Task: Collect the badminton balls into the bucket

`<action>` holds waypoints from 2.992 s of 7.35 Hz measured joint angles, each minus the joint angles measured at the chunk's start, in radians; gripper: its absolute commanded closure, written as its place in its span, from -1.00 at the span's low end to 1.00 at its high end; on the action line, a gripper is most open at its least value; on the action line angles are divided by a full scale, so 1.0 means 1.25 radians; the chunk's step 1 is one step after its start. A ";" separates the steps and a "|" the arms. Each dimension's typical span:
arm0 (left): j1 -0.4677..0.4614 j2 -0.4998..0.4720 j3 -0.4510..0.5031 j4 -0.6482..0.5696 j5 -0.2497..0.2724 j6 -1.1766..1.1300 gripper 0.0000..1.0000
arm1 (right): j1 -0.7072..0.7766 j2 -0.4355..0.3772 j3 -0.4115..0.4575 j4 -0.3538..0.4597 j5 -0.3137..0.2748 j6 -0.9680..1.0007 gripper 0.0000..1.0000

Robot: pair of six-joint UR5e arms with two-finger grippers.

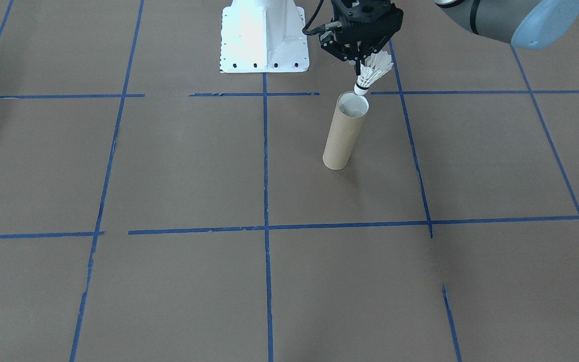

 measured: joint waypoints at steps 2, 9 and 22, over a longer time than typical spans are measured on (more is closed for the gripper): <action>0.005 0.001 0.005 -0.001 0.006 0.003 1.00 | 0.000 0.000 0.000 0.000 0.000 0.000 -1.00; 0.024 0.012 0.025 -0.030 0.010 0.009 -1.00 | 0.000 0.000 0.000 0.000 0.000 0.000 -1.00; -0.437 0.480 0.185 -0.602 -0.312 0.682 -1.00 | 0.000 0.000 0.000 0.000 0.000 0.000 -1.00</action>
